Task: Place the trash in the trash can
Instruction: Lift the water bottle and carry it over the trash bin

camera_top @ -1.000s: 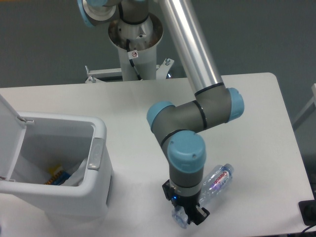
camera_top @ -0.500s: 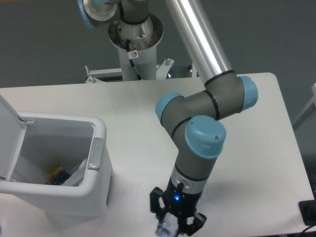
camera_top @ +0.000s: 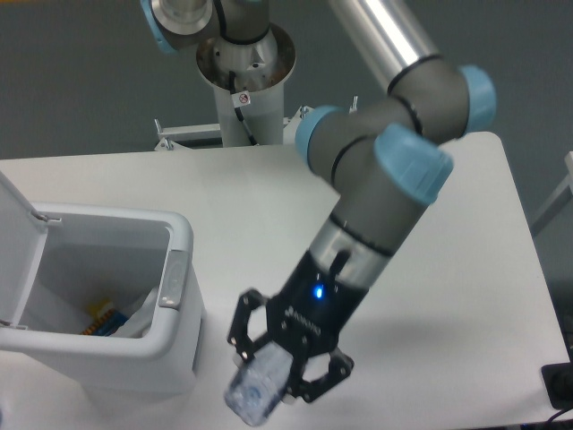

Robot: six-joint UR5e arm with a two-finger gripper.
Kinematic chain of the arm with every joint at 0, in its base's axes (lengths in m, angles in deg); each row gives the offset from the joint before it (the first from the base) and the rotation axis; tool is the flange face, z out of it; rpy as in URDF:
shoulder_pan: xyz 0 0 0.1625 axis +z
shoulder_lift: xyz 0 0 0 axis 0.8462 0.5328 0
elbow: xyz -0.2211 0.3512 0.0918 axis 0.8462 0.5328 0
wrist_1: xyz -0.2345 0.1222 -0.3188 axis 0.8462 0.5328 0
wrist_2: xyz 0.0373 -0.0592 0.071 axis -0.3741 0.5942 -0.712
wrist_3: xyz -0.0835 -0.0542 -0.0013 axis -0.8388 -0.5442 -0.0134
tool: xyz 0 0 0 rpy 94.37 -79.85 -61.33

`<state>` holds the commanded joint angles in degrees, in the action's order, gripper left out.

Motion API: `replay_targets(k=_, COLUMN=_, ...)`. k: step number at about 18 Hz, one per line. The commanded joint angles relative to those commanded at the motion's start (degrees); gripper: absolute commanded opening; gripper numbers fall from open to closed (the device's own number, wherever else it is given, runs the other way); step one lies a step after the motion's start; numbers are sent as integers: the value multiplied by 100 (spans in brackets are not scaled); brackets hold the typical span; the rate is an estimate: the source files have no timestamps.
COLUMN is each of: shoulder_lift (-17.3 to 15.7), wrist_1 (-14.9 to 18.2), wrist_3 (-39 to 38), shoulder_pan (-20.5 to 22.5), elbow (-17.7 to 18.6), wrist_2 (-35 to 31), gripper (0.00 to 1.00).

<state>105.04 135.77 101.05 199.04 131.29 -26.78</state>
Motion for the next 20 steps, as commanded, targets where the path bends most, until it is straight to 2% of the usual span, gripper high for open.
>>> replay_targets(k=6, shoulder_lift=-264, wrist_1=0, wrist_3=-71, shoulder_pan=71, elbow=0, wrist_2=370, gripper=33)
replay_targets(k=13, shoulder_lift=-458, wrist_1=0, wrist_3=-194, shoulder_pan=-26, elbow=53, wrist_2=1118, gripper=33)
replay_targets(k=17, shoulder_lift=-598, wrist_1=0, wrist_3=-194, shoulder_pan=-236, elbow=237, wrist_2=1136, gripper=35)
replay_targets(k=18, shoulder_lift=-625, wrist_1=0, wrist_3=-220, shoulder_pan=-315, elbow=324, wrist_2=1136, gripper=38)
replay_targets(k=20, shoulder_lift=-756, wrist_1=0, wrist_3=-220, shoulder_pan=-491, elbow=658, wrist_2=1118, gripper=39)
